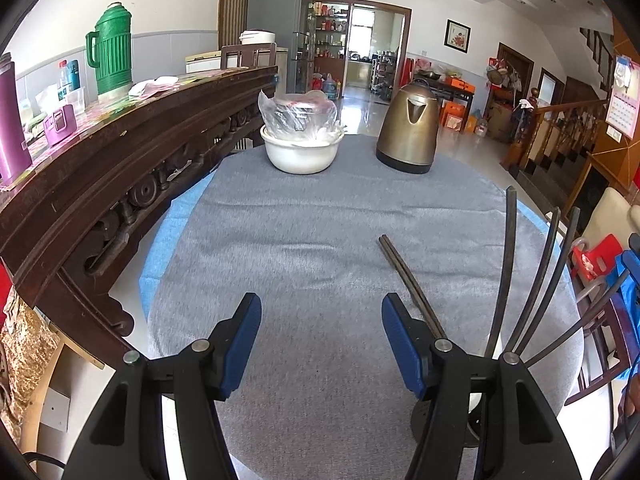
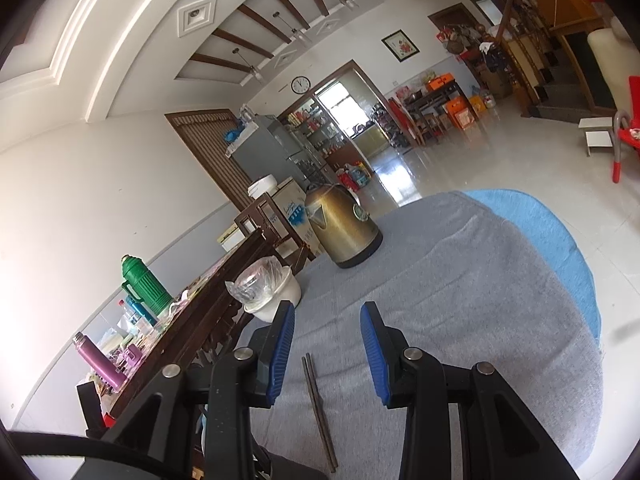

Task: Organize utensils
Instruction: 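Move both grippers back toward the remaining dark chopsticks on the table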

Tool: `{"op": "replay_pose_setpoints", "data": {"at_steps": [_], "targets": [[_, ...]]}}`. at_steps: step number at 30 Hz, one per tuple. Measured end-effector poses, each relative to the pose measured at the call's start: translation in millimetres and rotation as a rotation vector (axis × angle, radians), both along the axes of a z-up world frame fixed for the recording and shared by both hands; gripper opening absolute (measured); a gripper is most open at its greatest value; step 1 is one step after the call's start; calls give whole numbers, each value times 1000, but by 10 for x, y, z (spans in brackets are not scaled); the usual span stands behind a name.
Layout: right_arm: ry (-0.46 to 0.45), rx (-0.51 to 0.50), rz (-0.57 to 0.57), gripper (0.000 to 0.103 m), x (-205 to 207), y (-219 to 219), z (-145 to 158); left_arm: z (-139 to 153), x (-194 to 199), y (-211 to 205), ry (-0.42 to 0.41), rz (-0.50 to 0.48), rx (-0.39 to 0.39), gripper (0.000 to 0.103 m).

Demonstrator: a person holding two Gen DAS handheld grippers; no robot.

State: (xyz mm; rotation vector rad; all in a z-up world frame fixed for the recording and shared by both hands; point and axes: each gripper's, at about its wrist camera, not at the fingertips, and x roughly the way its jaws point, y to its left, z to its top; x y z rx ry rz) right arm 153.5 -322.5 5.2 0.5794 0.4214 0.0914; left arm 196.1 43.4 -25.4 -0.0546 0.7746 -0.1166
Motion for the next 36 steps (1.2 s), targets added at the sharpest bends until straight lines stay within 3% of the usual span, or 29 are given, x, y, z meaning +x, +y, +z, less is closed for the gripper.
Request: {"op": "replay_pose_setpoints", "data": {"at_steps": [27, 36], "targets": [[128, 85, 57, 38, 335, 34, -466, -291, 303, 98, 103, 22, -12, 64], [135, 100, 69, 38, 443, 12, -750, -516, 661, 60, 163, -47, -45, 64]]}}
